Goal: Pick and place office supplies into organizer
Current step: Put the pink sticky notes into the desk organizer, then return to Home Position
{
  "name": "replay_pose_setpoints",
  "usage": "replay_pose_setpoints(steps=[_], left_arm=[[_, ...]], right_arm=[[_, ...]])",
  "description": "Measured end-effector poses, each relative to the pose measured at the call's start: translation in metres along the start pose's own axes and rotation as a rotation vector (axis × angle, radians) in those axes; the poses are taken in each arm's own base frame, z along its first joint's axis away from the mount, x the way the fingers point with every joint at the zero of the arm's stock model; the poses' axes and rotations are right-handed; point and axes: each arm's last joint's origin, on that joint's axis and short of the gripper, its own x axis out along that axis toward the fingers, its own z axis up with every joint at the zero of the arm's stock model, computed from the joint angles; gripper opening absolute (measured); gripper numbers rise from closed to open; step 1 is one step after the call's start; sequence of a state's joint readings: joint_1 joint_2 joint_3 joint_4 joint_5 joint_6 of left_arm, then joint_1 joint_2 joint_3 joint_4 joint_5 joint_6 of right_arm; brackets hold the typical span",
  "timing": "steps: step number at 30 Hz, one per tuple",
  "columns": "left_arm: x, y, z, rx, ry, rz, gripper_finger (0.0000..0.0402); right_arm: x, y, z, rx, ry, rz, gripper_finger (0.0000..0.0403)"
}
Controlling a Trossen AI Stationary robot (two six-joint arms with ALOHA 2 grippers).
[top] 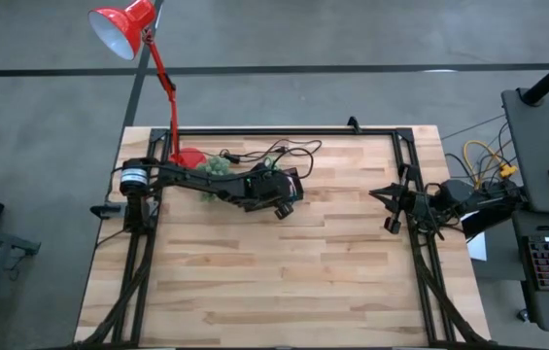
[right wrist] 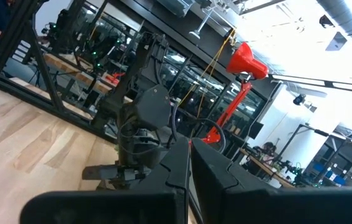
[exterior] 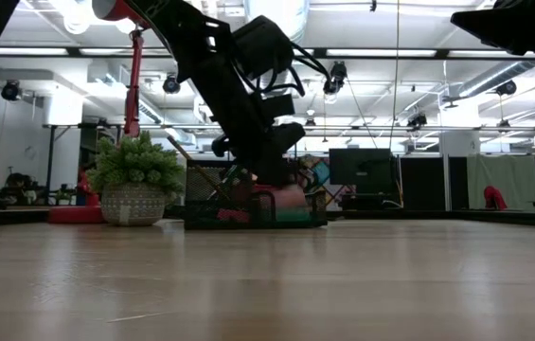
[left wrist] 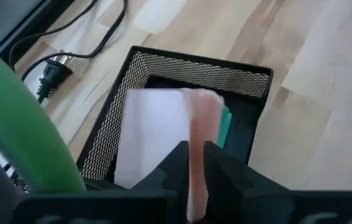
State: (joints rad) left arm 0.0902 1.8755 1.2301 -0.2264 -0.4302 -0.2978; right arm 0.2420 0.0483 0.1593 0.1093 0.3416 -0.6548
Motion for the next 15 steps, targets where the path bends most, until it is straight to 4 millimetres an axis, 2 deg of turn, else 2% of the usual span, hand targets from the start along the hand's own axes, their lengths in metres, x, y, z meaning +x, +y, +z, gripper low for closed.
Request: replay_pose_setpoints(steps=[15], left_arm=[[-0.0007, -0.0017, 0.0032, 0.063, -0.004, -0.060, 0.0199]], right_arm=[[0.0000, 0.0000, 0.0000, 0.000, 0.000, 0.000, 0.0009]])
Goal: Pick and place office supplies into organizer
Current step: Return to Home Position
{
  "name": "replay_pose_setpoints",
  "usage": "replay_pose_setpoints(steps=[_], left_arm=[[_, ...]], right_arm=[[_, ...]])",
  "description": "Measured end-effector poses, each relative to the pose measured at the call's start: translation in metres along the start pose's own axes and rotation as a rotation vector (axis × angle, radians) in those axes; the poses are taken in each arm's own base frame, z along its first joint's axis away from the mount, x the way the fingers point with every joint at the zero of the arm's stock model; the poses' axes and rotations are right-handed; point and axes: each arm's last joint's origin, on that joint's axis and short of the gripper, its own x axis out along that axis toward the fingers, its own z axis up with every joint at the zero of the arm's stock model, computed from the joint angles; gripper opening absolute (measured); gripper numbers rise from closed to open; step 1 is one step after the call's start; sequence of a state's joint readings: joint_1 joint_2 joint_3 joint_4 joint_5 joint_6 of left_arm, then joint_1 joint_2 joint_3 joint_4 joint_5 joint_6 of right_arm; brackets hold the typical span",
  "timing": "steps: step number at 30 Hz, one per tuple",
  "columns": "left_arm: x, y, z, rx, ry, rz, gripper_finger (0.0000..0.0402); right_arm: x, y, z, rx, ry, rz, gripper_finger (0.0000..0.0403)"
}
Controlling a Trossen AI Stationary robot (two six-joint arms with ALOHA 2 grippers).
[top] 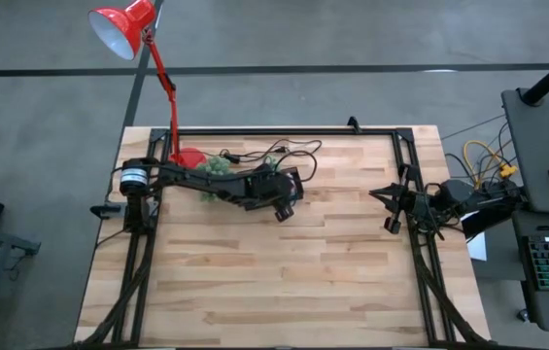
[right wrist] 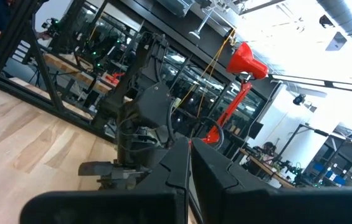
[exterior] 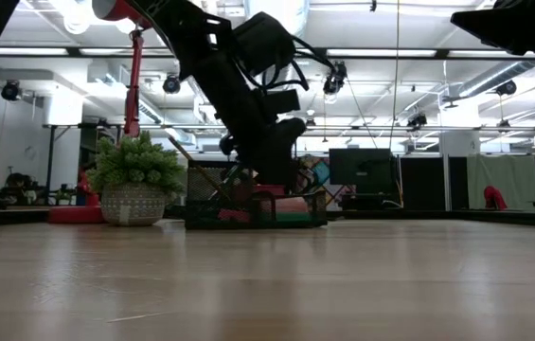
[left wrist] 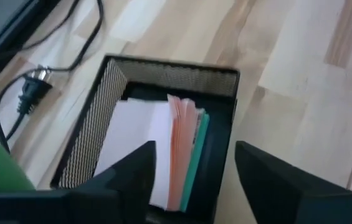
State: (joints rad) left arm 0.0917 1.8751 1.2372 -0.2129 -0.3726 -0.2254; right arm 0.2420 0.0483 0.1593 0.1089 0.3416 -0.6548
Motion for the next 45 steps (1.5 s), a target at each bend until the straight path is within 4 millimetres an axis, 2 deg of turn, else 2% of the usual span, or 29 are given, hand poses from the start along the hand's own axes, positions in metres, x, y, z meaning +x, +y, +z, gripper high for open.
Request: replay_pose_setpoints(steps=[7, 20, 23, 27, 31, 37, 45], left_arm=[[-0.006, -0.002, 0.014, 0.031, -0.044, -0.011, 0.0247], [-0.009, -0.002, 0.018, 0.058, -0.044, -0.023, 0.0252], [-0.009, -0.004, 0.020, 0.054, -0.051, -0.078, 0.0252], [-0.012, -0.012, 0.028, 0.038, -0.118, -0.244, 0.0248], [-0.020, -0.026, 0.038, 0.085, -0.263, -0.364, 0.0229], [-0.035, -0.045, 0.049, 0.172, -0.450, -0.416, 0.0161], [-0.048, -0.041, 0.055, 0.172, -0.490, -0.463, 0.0080]], right_arm=[[0.000, 0.000, 0.000, 0.000, 0.000, 0.000, 0.0009], [0.000, 0.000, 0.000, 0.000, 0.000, 0.000, 0.0009], [0.000, 0.000, 0.000, 0.000, 0.000, 0.000, 0.0009], [0.000, 0.000, 0.000, 0.000, 0.000, 0.000, 0.0009], [0.000, 0.000, 0.000, 0.000, 0.000, 0.000, 0.0009], [0.000, 0.000, 0.000, 0.000, 0.000, 0.000, 0.0009], [0.000, 0.000, 0.000, 0.001, 0.000, 0.000, 0.0009]])
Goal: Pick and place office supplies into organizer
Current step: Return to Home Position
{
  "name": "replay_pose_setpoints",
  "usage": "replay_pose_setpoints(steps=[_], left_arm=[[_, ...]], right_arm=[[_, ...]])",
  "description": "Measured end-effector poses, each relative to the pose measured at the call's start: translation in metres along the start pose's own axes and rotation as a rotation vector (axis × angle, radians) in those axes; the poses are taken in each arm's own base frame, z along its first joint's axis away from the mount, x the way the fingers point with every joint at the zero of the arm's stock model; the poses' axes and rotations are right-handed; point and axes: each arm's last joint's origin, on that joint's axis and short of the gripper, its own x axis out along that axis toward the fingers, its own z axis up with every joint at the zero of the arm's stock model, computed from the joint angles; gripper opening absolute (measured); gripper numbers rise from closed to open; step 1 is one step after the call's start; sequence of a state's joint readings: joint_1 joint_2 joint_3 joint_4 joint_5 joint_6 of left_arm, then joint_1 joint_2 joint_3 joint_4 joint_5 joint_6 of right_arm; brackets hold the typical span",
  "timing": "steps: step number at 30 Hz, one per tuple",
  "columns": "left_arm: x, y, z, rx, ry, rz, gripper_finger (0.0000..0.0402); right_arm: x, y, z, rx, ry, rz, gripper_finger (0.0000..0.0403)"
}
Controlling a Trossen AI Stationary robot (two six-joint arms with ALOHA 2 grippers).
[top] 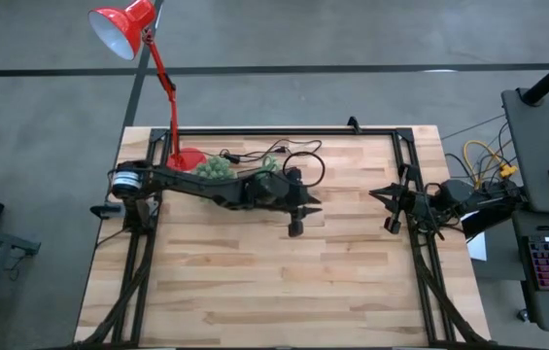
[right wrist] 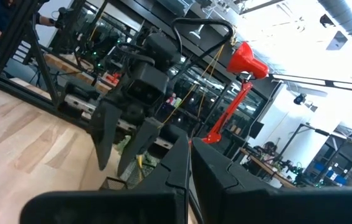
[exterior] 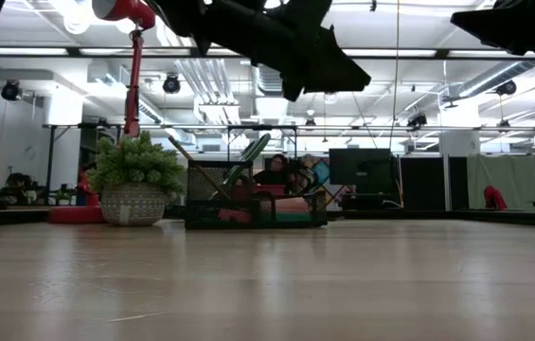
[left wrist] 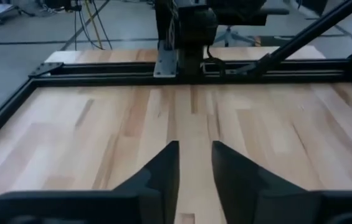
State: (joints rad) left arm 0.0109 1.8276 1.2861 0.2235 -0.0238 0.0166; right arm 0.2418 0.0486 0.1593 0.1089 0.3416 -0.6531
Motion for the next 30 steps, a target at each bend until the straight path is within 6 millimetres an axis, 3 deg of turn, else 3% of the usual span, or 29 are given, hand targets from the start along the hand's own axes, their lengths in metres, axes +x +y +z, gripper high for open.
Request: replay_pose_setpoints(steps=[10, 18, 23, 30], left_arm=[[-0.020, -0.009, 0.016, 0.073, -0.043, -0.024, 0.0019], [-0.064, -0.012, 0.019, 0.114, -0.073, -0.022, 0.0002], [-0.103, -0.008, 0.002, 0.110, -0.080, 0.019, 0.0001], [-0.159, -0.007, -0.044, 0.099, -0.212, 0.032, 0.0001]], right_arm=[[0.000, 0.000, 0.000, 0.006, 0.000, 0.000, 0.0009], [0.000, 0.000, 0.000, 0.006, 0.001, 0.001, 0.0009], [0.000, 0.000, 0.000, 0.006, 0.000, 0.001, 0.0009], [0.000, 0.000, 0.000, 0.006, 0.001, 0.001, 0.0009]])
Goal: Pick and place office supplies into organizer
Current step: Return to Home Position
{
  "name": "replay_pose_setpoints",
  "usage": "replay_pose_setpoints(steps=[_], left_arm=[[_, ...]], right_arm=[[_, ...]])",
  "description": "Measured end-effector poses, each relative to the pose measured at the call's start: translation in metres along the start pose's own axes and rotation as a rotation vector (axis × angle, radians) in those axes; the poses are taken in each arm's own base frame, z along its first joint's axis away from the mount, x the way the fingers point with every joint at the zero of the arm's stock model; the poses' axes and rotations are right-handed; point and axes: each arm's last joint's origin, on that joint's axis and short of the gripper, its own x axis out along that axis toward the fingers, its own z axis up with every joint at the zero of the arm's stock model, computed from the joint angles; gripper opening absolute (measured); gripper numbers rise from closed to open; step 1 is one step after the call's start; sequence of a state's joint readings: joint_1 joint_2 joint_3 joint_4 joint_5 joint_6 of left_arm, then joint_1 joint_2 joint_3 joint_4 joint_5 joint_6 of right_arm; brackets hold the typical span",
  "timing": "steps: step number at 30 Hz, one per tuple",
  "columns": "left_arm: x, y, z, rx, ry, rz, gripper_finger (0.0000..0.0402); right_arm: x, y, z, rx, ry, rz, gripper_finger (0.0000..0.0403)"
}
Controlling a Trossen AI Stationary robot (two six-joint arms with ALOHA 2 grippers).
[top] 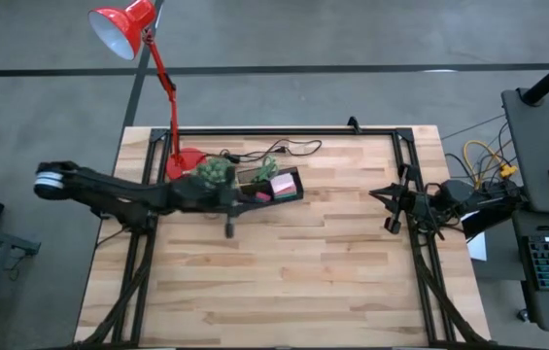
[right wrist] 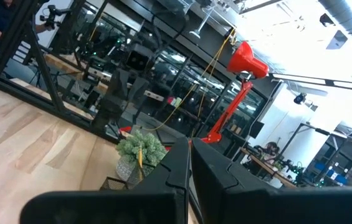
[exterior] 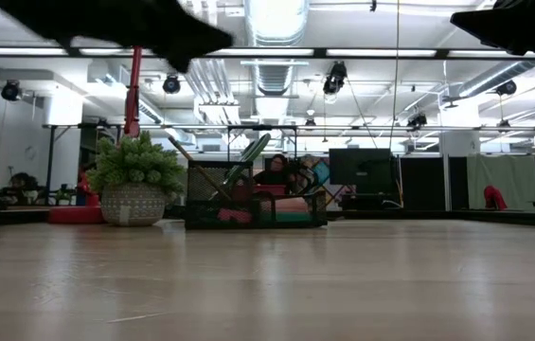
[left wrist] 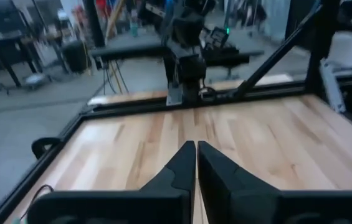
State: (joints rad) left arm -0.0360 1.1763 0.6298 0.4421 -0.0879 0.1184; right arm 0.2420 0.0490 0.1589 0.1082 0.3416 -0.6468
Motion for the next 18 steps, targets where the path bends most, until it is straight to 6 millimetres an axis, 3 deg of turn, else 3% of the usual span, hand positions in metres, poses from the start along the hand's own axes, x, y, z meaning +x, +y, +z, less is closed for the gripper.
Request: replay_pose_setpoints(steps=[9, 18], left_arm=[[-0.072, 0.001, -0.054, -0.018, -0.122, 0.049, 0.0001], [-0.108, 0.002, -0.076, -0.027, -0.224, 0.061, 0.0001]], right_arm=[[0.000, 0.000, 0.000, 0.026, 0.000, -0.001, 0.0009], [0.000, 0.000, 0.000, 0.052, 0.000, 0.000, 0.0009]])
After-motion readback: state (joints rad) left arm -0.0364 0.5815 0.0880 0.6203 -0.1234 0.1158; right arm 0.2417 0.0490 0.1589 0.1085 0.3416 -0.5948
